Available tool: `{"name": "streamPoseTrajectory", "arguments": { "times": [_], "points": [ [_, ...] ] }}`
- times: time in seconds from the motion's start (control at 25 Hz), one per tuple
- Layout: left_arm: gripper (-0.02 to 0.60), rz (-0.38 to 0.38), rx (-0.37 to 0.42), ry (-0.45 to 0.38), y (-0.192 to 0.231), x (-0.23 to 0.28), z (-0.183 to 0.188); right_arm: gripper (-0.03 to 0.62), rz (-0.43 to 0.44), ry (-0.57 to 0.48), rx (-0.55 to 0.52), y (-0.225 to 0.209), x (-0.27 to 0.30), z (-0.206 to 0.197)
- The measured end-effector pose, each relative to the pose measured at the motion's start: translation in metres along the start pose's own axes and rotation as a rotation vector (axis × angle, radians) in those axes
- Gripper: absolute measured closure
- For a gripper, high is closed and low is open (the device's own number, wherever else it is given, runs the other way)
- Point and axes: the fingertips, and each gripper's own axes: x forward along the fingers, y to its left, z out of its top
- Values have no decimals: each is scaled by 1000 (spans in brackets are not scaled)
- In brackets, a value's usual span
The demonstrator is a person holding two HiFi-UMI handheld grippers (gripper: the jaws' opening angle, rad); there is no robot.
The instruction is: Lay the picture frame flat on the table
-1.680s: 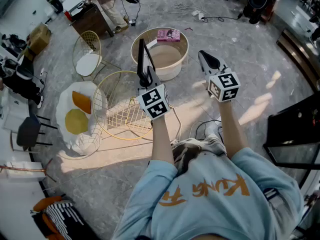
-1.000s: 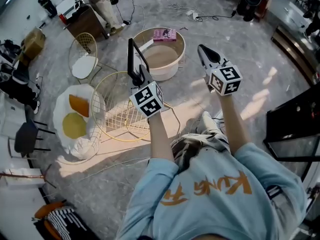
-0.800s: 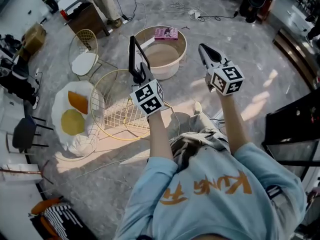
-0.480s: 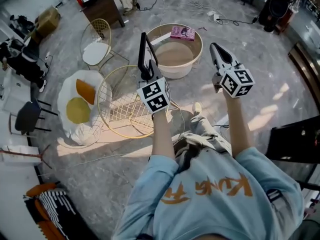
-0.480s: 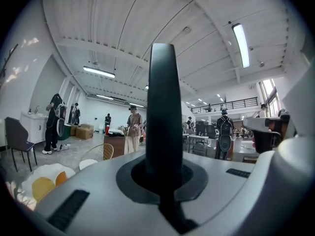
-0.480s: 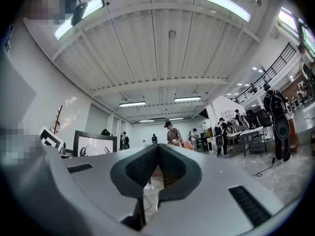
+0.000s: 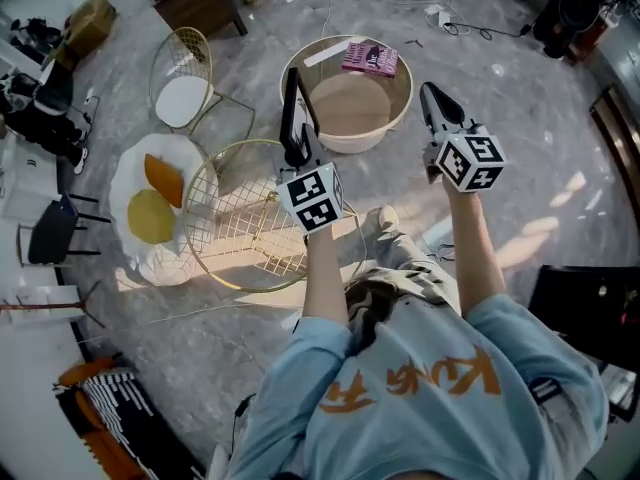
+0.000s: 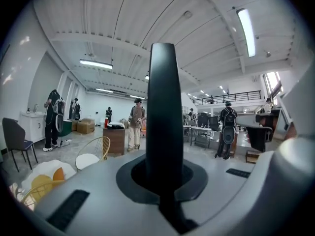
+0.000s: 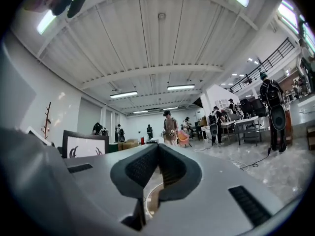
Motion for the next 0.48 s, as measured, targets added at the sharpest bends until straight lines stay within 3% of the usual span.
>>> {"name": "streamPoseTrajectory", "arguments": {
  "times": [0.28, 0.48],
  "points": [
    [555, 47, -42, 71, -4, 82, -14, 597, 2, 62, -49, -52, 68, -8],
    [555, 65, -31, 126, -16, 133, -21, 597, -7, 122, -4, -101, 107, -34]
  ]
}}
